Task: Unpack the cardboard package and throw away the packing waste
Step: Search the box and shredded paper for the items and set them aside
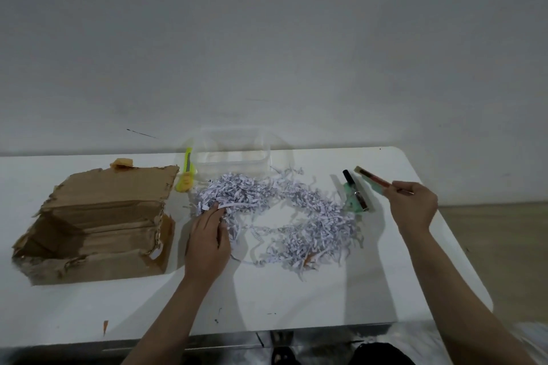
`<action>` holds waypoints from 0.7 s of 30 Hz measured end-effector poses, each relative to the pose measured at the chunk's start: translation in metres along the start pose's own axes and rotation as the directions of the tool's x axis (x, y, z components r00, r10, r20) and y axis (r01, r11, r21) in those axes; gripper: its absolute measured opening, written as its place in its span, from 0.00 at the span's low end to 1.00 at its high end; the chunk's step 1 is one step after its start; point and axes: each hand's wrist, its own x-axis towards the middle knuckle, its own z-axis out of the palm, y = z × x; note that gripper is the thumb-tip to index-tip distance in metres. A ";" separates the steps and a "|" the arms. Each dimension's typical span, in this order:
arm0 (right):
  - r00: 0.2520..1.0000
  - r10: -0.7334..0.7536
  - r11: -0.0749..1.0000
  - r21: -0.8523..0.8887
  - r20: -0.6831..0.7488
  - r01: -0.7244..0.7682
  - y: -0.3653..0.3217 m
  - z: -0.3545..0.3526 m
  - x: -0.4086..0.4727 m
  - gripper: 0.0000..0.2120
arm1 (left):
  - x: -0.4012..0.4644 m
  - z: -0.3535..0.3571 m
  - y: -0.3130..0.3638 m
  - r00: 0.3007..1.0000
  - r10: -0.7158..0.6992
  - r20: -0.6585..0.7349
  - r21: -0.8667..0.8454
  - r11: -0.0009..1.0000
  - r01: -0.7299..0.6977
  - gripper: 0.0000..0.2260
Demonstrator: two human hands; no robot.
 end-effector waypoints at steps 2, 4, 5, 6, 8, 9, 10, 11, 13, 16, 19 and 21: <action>1.000 0.019 0.999 -0.027 0.021 -0.018 0.010 0.002 -0.005 0.09 | -0.001 0.000 0.001 1.000 0.005 0.001 0.004 1.000 -0.005 0.19; 0.999 0.017 0.999 -0.032 0.043 -0.015 0.017 0.003 -0.009 0.09 | -0.001 0.000 0.000 1.000 0.008 0.000 0.007 1.000 -0.008 0.19; 0.998 0.009 0.999 -0.038 0.060 -0.007 0.020 0.004 -0.010 0.09 | -0.002 0.000 0.001 1.000 0.010 0.000 0.004 1.000 -0.010 0.19; 0.997 -0.003 0.999 -0.045 0.077 0.006 0.022 0.004 -0.011 0.10 | -0.002 -0.001 0.001 1.000 0.015 -0.002 -0.007 1.000 -0.015 0.19; 0.997 -0.056 0.997 -0.055 0.053 0.059 0.022 0.006 -0.017 0.11 | -0.003 -0.004 0.005 0.998 0.055 -0.037 -0.024 0.998 -0.056 0.19; 0.992 -0.129 0.990 -0.052 0.011 0.129 0.020 0.007 -0.022 0.11 | -0.004 -0.005 0.007 0.993 0.095 -0.074 -0.014 0.995 -0.096 0.19; 0.971 -0.236 0.971 -0.052 -0.040 0.234 0.016 0.010 -0.030 0.10 | -0.006 -0.006 0.010 0.982 0.144 -0.121 0.011 0.990 -0.144 0.19; 0.933 -0.352 0.936 -0.050 -0.080 0.349 0.012 0.012 -0.041 0.09 | -0.006 -0.008 0.012 0.968 0.184 -0.170 0.045 0.983 -0.179 0.19; 0.850 -0.525 0.851 -0.017 -0.044 0.525 0.009 0.021 -0.063 0.08 | -0.001 -0.010 0.014 0.951 0.195 -0.241 0.087 0.980 -0.179 0.21; 0.758 -0.598 0.787 0.010 0.260 0.617 0.020 0.039 -0.090 0.16 | 0.015 -0.014 0.012 0.973 0.074 -0.217 0.028 0.997 -0.069 0.26; 0.722 -0.532 0.791 -0.045 0.443 0.610 0.030 0.061 -0.106 0.26 | 0.032 -0.011 0.011 0.997 -0.062 -0.038 -0.064 0.996 0.059 0.28; 0.685 -0.507 0.807 0.007 0.523 0.591 0.027 0.074 -0.118 0.29 | 0.034 -0.005 0.009 0.995 -0.081 0.050 -0.131 0.988 0.087 0.28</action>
